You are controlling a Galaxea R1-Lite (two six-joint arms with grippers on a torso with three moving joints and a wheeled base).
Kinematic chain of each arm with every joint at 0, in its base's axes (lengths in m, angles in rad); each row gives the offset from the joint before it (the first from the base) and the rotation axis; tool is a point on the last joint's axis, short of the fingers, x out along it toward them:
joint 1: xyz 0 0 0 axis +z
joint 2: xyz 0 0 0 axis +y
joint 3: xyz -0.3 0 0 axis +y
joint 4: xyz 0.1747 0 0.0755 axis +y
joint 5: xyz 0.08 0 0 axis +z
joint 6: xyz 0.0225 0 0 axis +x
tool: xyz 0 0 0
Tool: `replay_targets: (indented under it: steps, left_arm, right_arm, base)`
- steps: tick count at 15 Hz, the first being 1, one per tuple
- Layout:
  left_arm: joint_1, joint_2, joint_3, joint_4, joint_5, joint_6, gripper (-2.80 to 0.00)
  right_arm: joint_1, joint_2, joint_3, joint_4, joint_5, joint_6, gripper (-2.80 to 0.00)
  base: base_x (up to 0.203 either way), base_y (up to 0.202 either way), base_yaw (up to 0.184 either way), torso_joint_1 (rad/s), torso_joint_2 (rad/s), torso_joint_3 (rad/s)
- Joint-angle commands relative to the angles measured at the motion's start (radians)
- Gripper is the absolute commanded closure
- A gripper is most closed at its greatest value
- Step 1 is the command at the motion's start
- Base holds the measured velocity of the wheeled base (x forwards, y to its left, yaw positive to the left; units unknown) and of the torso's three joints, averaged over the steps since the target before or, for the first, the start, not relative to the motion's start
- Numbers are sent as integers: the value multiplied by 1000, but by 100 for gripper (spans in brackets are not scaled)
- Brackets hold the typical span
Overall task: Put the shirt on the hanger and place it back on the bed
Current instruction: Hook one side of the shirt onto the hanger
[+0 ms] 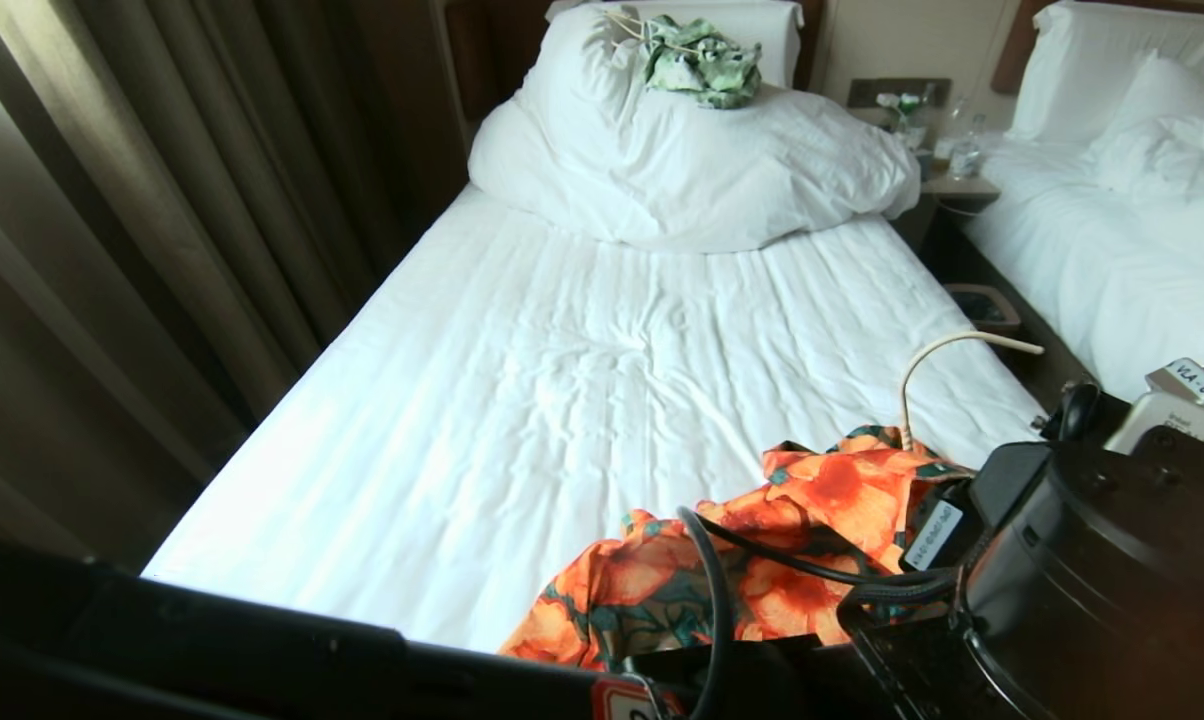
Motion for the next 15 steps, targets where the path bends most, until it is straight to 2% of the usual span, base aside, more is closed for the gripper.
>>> replay_targets:
  steps: [1,5,8,10,11,15]
  left_arm:
    - [-13,35,-4,-4,6,0,-280]
    - [-16,81,-55,-3,7,10,-280]
    - [-51,82,-36,21,3,39,-280]
    - [-56,84,-33,167,-4,32,-280]
    - [-56,97,-34,196,-8,21,-280]
    - [-48,101,2,194,-7,-29,-280]
  right_arm:
    - [-19,6,20,-2,8,-6,0]
    - [-21,6,19,-3,8,-6,0]
    - [-21,14,-1,-3,8,-6,0]
    - [-23,14,-9,-1,8,-4,0]
    - [-25,12,-9,-1,8,-4,0]
    - [-34,11,-21,-1,8,-4,0]
  base:
    - [0,0,0,0,0,0]
    - [0,0,0,0,0,0]
    - [0,0,0,0,0,0]
    - [0,0,0,0,0,0]
    - [0,0,0,0,0,0]
    - [0,0,0,0,0,0]
